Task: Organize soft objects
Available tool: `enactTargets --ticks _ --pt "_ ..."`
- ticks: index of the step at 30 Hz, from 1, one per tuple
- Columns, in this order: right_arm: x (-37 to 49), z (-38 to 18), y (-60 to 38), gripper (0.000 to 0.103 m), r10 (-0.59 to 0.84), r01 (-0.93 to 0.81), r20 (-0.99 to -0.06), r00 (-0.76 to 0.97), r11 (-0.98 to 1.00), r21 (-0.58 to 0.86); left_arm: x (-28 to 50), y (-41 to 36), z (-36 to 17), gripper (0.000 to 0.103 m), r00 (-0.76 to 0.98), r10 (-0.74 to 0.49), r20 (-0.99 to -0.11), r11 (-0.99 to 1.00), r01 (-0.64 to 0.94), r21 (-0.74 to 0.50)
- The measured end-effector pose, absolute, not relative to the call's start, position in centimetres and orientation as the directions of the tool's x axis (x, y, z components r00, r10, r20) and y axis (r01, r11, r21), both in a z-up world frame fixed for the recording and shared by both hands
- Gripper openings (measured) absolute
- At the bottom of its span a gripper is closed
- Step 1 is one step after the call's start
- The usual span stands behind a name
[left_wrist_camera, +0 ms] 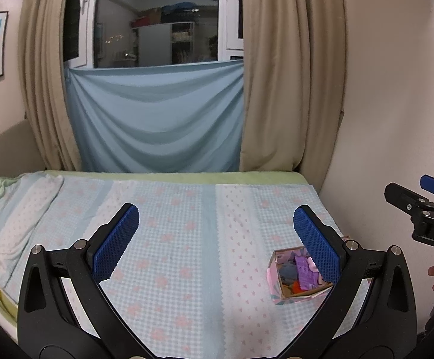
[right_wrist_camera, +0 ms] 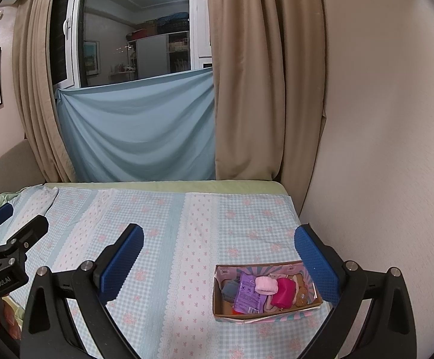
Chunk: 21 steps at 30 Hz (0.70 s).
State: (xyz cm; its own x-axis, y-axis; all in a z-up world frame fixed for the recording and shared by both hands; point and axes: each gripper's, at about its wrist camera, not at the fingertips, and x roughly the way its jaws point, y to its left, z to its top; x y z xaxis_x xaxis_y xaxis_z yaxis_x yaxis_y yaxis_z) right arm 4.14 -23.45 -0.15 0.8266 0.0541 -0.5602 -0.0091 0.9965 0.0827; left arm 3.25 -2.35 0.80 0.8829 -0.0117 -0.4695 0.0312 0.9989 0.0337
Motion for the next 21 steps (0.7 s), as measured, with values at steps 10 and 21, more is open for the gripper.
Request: enactTargets --ticks 10,21 --pt "4.2 -0.1 -23.4 0.1 0.056 -0.011 -0.559 0.828 0.996 0.084 3.8 -2.3 0.8 0.103 0.884 0.009 -0.467 0.999 0.006 0.031" --pt "5.5 -0.5 -23.1 0.1 0.057 -0.006 -0.583 0.81 0.996 0.089 5.5 -2.3 -0.5 0.103 0.87 -0.007 -0.494 0.998 0.034 0.047"
